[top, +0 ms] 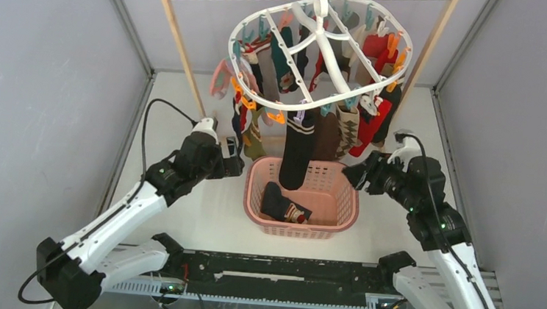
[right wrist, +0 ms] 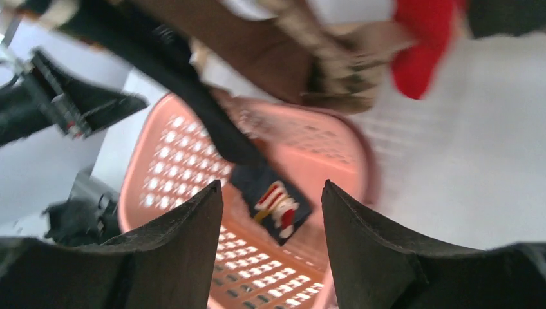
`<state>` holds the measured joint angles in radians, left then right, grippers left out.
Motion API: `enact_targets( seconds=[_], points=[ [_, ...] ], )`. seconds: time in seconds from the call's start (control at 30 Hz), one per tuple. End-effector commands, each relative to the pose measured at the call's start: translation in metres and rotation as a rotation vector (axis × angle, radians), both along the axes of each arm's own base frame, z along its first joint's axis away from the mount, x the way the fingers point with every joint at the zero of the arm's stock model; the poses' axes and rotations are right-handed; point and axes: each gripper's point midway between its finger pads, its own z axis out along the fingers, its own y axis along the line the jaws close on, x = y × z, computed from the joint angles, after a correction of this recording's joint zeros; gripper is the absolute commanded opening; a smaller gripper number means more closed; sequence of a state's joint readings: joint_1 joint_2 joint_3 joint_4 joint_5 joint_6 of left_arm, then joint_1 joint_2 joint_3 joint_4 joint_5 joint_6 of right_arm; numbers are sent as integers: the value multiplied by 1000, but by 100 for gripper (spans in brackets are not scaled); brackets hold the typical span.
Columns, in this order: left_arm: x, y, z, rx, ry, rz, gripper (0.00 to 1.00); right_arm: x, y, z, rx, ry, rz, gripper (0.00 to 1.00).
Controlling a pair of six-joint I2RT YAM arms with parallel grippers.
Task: Remove the socks clipped to the hanger
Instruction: Move the clothesline to the center of the board, then remove the sock from the hanger.
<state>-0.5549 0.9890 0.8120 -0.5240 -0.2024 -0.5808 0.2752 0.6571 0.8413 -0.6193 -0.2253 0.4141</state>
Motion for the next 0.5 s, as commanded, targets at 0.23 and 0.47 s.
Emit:
enact_targets(
  seconds=[0.23, 0.47],
  points=[
    [-19, -18, 63, -89, -149, -25, 100, 10, 98, 37, -53, -199, 217, 66],
    [-26, -30, 56, -71, -133, -55, 100, 57, 111, 18, -154, -220, 95, 67]
  ],
)
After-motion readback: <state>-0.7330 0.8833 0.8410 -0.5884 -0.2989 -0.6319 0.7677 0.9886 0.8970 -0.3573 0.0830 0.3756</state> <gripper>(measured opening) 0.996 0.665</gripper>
